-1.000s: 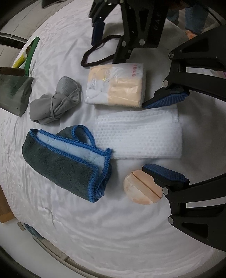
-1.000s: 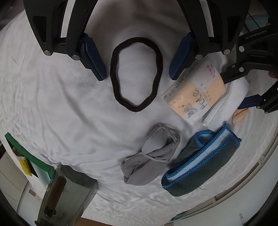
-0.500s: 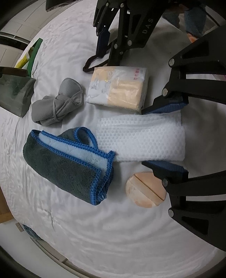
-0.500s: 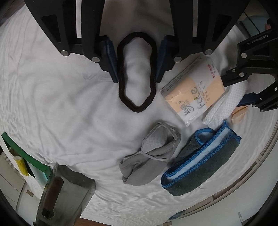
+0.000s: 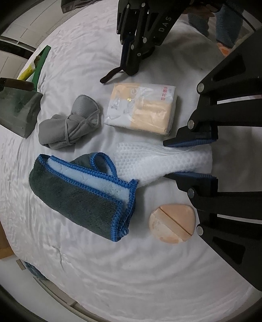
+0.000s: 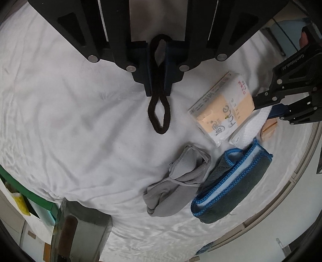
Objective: Organize soft objects
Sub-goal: 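Carry the white cloth with the left tool while the right tool carries the hair tie to the tray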
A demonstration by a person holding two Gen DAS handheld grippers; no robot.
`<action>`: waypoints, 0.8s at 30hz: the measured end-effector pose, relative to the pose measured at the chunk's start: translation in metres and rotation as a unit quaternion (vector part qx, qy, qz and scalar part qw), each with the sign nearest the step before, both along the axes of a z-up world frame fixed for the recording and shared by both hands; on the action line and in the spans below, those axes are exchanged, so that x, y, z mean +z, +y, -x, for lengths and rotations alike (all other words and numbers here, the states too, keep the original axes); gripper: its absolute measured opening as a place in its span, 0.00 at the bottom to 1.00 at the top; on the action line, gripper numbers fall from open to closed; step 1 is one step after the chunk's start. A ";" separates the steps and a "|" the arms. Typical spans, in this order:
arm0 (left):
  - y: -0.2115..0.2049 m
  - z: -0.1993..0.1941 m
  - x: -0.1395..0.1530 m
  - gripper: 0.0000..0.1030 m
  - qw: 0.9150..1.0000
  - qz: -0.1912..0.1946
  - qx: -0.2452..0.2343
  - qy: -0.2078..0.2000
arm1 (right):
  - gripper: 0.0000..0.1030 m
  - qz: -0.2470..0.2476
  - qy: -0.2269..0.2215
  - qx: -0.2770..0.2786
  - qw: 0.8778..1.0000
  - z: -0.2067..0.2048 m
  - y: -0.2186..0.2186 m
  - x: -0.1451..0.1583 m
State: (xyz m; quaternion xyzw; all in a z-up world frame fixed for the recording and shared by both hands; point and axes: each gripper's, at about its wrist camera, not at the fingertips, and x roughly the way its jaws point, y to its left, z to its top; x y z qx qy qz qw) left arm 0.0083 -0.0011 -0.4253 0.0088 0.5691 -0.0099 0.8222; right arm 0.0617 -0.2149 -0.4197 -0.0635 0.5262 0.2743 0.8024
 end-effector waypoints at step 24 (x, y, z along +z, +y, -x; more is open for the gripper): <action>-0.014 0.014 0.052 0.14 1.000 -0.028 0.005 -0.004 | 0.07 -0.010 -0.019 0.027 0.999 0.001 -0.020 0.034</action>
